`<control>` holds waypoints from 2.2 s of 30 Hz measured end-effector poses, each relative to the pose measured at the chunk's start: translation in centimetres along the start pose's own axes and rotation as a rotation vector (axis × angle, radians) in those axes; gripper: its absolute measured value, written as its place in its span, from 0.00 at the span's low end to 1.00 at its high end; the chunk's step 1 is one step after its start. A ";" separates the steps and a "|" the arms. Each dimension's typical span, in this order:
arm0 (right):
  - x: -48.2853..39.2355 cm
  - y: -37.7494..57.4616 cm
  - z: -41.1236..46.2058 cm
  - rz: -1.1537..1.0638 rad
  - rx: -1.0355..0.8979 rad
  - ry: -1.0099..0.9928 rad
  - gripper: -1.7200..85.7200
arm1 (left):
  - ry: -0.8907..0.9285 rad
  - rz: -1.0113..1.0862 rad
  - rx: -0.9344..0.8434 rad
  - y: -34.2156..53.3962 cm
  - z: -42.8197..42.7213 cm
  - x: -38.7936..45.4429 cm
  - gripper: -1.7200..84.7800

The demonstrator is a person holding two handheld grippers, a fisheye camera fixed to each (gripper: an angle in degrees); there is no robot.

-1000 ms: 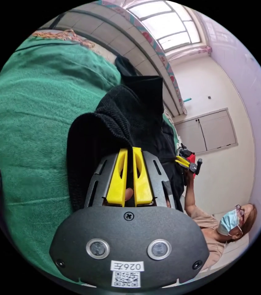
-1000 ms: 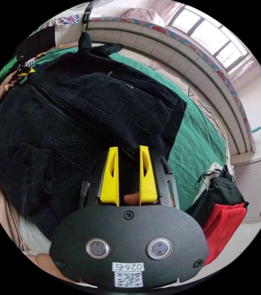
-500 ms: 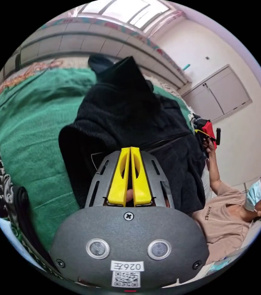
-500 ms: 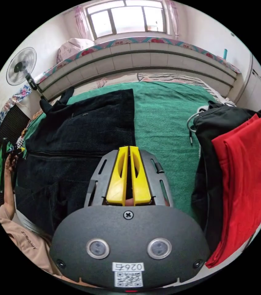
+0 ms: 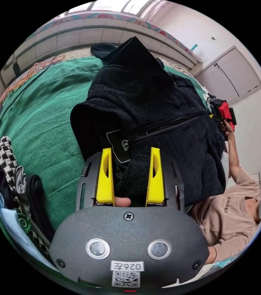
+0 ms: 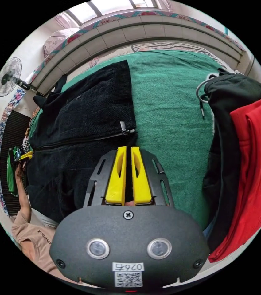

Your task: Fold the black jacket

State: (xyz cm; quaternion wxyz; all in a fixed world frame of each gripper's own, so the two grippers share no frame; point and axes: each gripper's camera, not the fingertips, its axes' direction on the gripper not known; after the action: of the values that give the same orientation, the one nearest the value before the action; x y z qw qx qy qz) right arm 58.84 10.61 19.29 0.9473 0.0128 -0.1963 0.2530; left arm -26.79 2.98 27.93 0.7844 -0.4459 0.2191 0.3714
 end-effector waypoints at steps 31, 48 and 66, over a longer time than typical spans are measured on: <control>0.9 10.7 -10.7 -0.241 0.341 -0.255 0.00 | -0.065 0.092 -0.171 -6.7 -8.7 -0.1 0.11; -1.6 12.0 -10.6 -0.295 0.337 -0.203 0.00 | -0.225 0.070 -0.043 -6.6 -20.2 -0.9 0.04; 0.9 9.6 -4.0 -0.170 0.140 -0.178 0.01 | -0.043 0.222 -0.116 -10.9 -24.9 -0.1 0.09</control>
State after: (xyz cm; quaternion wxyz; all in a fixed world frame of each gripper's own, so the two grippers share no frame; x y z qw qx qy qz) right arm 56.40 19.91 15.20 0.9409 0.1178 -0.2596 0.1828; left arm -18.70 -22.12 21.23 0.7157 -0.4555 0.2284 0.4776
